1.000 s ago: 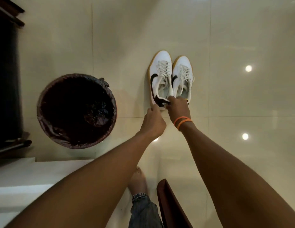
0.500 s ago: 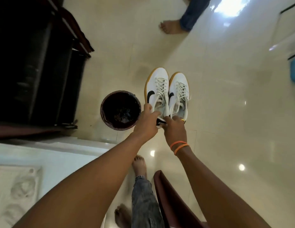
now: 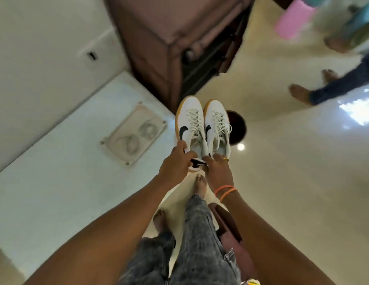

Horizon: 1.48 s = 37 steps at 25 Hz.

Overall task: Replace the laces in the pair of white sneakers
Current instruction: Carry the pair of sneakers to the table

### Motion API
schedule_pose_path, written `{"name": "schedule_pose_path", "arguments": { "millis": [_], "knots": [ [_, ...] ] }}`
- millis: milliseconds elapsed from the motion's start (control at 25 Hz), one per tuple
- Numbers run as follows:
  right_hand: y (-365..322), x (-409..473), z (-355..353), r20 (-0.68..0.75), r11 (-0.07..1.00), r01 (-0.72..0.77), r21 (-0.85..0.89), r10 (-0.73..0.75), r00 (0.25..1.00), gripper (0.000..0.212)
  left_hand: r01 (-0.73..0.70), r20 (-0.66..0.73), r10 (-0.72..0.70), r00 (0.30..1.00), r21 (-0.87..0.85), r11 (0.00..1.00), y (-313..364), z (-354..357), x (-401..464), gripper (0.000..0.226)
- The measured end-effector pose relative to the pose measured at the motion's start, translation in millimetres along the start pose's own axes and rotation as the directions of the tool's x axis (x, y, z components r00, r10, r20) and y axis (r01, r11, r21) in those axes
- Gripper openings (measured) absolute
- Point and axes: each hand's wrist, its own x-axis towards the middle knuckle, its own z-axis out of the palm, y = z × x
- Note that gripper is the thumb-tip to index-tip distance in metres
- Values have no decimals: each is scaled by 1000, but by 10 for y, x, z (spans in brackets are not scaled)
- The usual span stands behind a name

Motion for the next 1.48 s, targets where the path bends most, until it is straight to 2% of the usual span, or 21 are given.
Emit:
{"name": "schedule_pose_path", "arguments": {
  "millis": [160, 240, 320, 400, 480, 560, 640, 720, 800, 880, 1000, 1120, 1200, 1280, 1320, 1360, 1440, 1480],
  "knots": [
    [-867, -252, 151, 110, 960, 269, -71, -261, 959, 18, 210, -59, -214, 975, -68, 975, -558, -286, -963, 26],
    [-1164, -284, 272, 152, 921, 381, -84, -366, 918, 20, 283, -107, -302, 947, -167, 945, -781, -395, -1299, 39],
    [-1460, -325, 474, 199, 852, 516, -87, -493, 847, 21, 374, -199, -424, 884, -245, 895, -1063, -465, -1639, 47],
    [-1705, -324, 678, 251, 758, 648, -75, -615, 748, 21, 454, -340, -489, 803, -182, 872, -1395, -474, -1863, 43],
    [-1896, -268, 955, 293, 614, 785, -79, -739, 607, 24, 502, -448, -457, 768, -20, 864, -1791, -385, -2008, 53],
    [-2000, -165, 1191, 292, 422, 900, -104, -852, 434, 30, 484, -426, -381, 821, 164, 859, -2124, -279, -2077, 70],
    [-2051, 8, 1528, 277, 161, 979, -124, -942, 190, 26, 423, -368, -300, 880, 319, 848, -2462, -63, -2105, 79],
    [-2085, 220, 1816, 279, -95, 989, -110, -958, -61, 15, 375, -325, -255, 911, 390, 841, -2715, 168, -2136, 81],
    [-2150, 444, 2046, 267, -296, 950, -95, -927, -262, 24, 423, -313, -316, 896, 384, 820, -2880, 383, -2143, 87],
    [-2195, 623, 2192, 277, -459, 883, -104, -865, -417, 33, 510, -314, -421, 851, 300, 806, -2978, 588, -2155, 92],
    [-2264, 919, 2413, 326, -620, 778, -104, -760, -562, 22, 620, -364, -536, 761, 165, 767, -3137, 894, -2163, 95],
    [-2329, 1198, 2552, 358, -649, 756, -78, -726, -587, 28, 653, -415, -556, 721, 138, 744, -3308, 996, -2182, 114],
    [-2379, 1269, 2571, 407, -632, 773, -51, -720, -562, 23, 674, -377, -600, 706, 99, 732, -3500, 994, -2222, 124],
    [-2413, 1253, 2533, 430, -574, 817, -46, -750, -503, 22, 685, -323, -654, 684, -25, 729, -3664, 968, -2265, 124],
    [-2404, 1206, 2508, 438, -515, 855, -59, -784, -441, 27, 688, -298, -682, 668, -102, 718, -3736, 967, -2270, 122],
    [-2382, 1109, 2480, 464, -417, 906, -72, -818, -340, 33, 699, -276, -705, 654, -138, 702, -3797, 969, -2270, 119],
    [-2267, 837, 2492, 543, -171, 981, -92, -835, -94, 51, 742, -267, -732, 626, -85, 665, -3839, 986, -2244, 121],
    [-2201, 682, 2525, 552, -70, 991, -112, -834, 3, 60, 765, -277, -743, 610, -41, 643, -3822, 1007, -2236, 124]
  ]
}}
